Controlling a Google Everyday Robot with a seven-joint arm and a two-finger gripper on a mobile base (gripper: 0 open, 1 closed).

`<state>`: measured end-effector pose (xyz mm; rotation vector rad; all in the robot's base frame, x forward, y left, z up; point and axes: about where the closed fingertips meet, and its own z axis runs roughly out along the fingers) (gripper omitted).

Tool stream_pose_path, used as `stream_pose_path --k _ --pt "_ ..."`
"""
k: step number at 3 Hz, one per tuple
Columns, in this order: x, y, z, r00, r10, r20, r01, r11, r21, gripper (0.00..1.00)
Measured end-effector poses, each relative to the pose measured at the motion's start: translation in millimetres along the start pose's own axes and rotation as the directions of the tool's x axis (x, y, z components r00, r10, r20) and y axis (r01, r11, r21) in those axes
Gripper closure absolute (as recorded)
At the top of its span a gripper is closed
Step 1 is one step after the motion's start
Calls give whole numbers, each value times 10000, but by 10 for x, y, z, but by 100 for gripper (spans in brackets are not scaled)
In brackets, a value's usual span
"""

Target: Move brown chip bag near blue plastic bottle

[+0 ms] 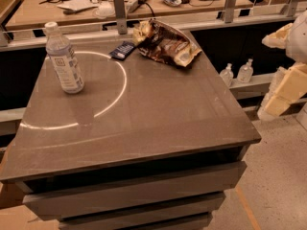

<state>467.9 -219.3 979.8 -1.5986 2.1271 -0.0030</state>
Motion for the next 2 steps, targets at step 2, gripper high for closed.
stream_pose_path --k 2 --pt "-420 -1061 523 8846 982 4559 -1480 9861 749 0"
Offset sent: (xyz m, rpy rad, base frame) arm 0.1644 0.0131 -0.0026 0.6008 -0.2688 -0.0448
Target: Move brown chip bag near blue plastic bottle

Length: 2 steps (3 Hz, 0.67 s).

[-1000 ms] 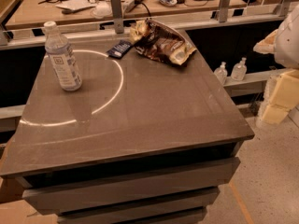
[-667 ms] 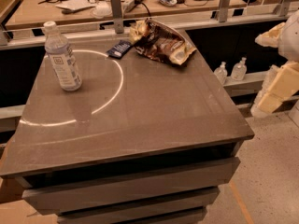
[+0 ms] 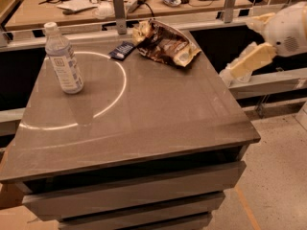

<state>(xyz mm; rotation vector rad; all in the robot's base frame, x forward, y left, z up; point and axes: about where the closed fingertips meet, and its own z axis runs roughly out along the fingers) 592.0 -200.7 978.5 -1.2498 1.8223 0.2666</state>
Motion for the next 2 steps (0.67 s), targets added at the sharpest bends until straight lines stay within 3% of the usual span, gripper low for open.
stream_pose_path --k 1,2 --pt "-36 -153 387 9969 747 262 -762 9951 623 0" --pt "-72 -215 391 9961 783 398 -815 9930 860 0"
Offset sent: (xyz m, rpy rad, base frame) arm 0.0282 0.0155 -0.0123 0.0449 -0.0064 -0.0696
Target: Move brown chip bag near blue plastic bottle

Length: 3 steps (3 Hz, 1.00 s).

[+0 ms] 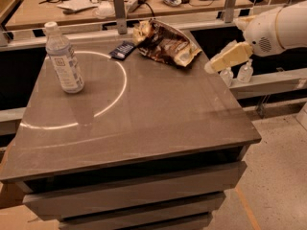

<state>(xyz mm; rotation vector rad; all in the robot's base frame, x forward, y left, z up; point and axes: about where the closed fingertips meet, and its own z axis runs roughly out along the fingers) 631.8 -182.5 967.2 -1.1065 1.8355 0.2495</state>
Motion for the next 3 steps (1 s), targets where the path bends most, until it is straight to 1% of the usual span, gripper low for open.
stream_pose_path --k 1,2,3 --pt "-22 82 149 9999 115 101 -113 9997 -229 0" --pt "-108 53 466 9975 540 448 -534 9985 -144 0" --pt "-218 32 779 9947 705 750 -693 9974 -190 0"
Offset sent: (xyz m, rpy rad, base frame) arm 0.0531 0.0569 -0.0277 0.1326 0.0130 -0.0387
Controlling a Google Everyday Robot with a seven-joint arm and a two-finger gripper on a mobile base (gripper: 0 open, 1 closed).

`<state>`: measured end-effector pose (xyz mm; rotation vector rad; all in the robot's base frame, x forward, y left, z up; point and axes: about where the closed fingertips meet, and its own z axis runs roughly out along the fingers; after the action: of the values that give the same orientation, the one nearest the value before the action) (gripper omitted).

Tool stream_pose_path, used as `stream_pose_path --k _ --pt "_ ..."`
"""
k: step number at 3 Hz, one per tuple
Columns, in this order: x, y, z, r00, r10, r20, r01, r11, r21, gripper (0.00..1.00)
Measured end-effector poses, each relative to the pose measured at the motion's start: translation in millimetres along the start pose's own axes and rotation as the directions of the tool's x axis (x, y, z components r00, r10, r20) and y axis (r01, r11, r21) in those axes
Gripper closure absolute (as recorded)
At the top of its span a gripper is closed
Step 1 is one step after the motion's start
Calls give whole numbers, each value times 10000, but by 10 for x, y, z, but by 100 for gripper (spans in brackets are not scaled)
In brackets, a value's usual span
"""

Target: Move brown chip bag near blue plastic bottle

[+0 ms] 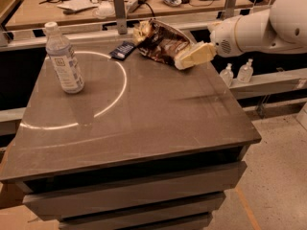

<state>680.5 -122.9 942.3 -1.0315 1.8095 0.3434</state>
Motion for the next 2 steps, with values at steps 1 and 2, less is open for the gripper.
stream_pose_path --k 1,2 --pt "-72 -33 329 9996 189 202 -192 9998 108 0" --pt "-137 -201 782 9987 377 353 -393 9982 459 0"
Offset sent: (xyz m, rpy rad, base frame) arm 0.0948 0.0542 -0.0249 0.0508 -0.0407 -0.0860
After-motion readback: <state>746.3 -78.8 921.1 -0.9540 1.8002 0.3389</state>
